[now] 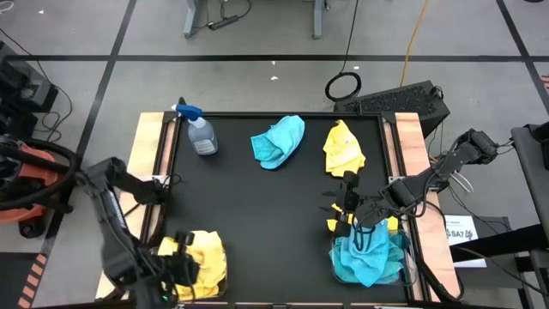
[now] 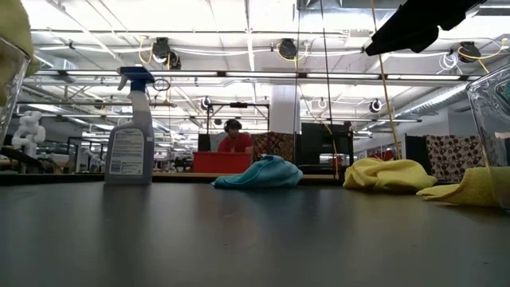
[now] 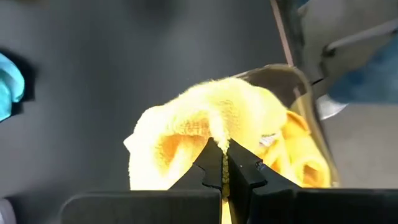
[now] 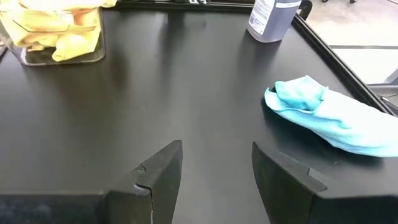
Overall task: Sort microfiber towel by color & place in baskets
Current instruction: Put the yellow towel into the left transparent bin
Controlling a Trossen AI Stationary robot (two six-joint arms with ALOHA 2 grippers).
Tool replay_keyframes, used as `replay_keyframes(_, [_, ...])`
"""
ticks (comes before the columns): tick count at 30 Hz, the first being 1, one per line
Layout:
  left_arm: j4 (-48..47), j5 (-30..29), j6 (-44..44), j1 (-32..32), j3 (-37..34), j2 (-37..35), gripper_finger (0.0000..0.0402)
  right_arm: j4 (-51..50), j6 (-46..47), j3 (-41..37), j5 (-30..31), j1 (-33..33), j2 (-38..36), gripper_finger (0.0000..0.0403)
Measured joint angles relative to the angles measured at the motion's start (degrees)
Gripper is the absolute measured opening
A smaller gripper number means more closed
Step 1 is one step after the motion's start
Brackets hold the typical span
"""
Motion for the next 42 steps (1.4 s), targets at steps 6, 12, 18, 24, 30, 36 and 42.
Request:
replay_keyframes(6, [-0.33,1.73,0.1,1.52,0.0,6.95,0.0001,0.01,-0.04,0.02,0.02,0.02,0.3,0.0187])
replay_keyframes(12, [1.87,2.06,1.72,1.91,0.0,12.6,0.0001,0.2,-0.33,0.04,-1.21,0.0,1.96,0.0187])
replay_keyframes(18, [3.64,2.12,9.25,2.96,0.0,17.41,0.0001,0.54,-1.14,0.04,-1.49,0.02,4.54,0.0187])
replay_keyframes(24, [5.21,2.4,15.13,6.44,-1.88,19.04,0.0001,1.41,-1.79,0.04,-2.71,0.0,6.45,0.0187])
replay_keyframes(30, [12.32,9.89,17.46,9.49,-10.65,18.83,0.0001,1.58,-1.62,0.04,-5.96,0.19,7.79,0.0187])
replay_keyframes(36, [20.44,15.3,16.44,9.96,-15.63,18.36,0.0001,1.75,-1.62,0.04,-7.65,0.44,9.11,0.0187])
replay_keyframes(42, [20.87,14.89,13.76,9.85,-15.1,16.58,0.0027,2.74,-3.9,0.04,-7.59,0.39,9.33,0.0187])
